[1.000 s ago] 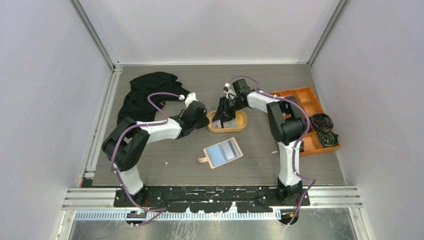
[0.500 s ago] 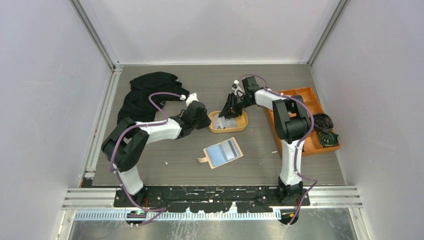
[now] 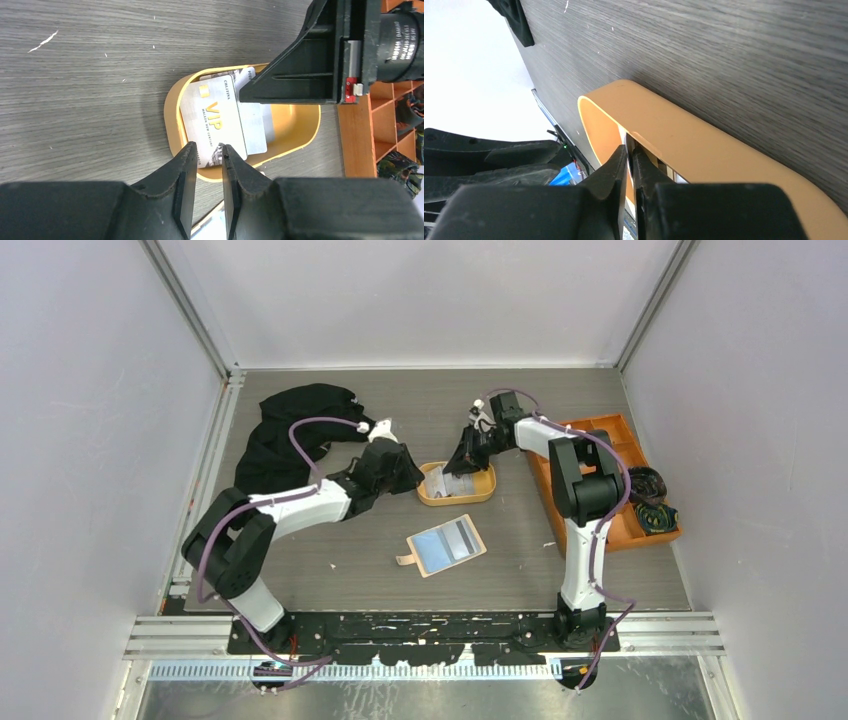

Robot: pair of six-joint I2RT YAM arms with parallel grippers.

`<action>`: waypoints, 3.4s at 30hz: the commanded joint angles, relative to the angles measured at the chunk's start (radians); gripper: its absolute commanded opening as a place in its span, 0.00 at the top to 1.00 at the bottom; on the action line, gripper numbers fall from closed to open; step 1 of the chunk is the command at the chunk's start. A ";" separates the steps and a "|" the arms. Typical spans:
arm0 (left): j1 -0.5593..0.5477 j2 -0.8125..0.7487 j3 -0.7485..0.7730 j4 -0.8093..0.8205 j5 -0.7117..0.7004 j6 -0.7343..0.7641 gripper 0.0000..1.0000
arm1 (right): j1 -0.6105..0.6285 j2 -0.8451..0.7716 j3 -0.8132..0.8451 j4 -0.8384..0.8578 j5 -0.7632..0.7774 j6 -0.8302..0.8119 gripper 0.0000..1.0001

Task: Put the credit cards into the card holder
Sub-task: Pick up the credit card from the storage box.

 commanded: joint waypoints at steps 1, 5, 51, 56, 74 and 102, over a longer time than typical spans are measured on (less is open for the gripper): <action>0.012 -0.083 -0.028 0.067 0.049 0.062 0.73 | -0.015 -0.069 0.008 -0.028 0.013 -0.034 0.88; 0.019 -0.159 -0.082 0.109 0.075 0.098 0.71 | -0.025 -0.099 0.003 -0.045 0.063 -0.071 0.97; -0.256 -0.387 -0.789 1.227 0.296 0.129 0.60 | 0.165 -0.651 -0.353 -0.150 -0.485 -0.673 0.99; -0.256 -0.397 -0.778 1.220 0.307 0.105 0.68 | 0.193 -0.644 -0.315 -0.323 -0.470 -0.878 0.99; -0.252 -0.317 -0.744 1.289 0.424 0.066 1.00 | 0.257 -0.631 -0.291 -0.470 -0.400 -1.079 0.98; -0.158 -0.155 -0.800 1.178 0.353 -0.139 1.00 | 0.227 -0.891 -0.431 -0.594 -0.015 -1.660 0.11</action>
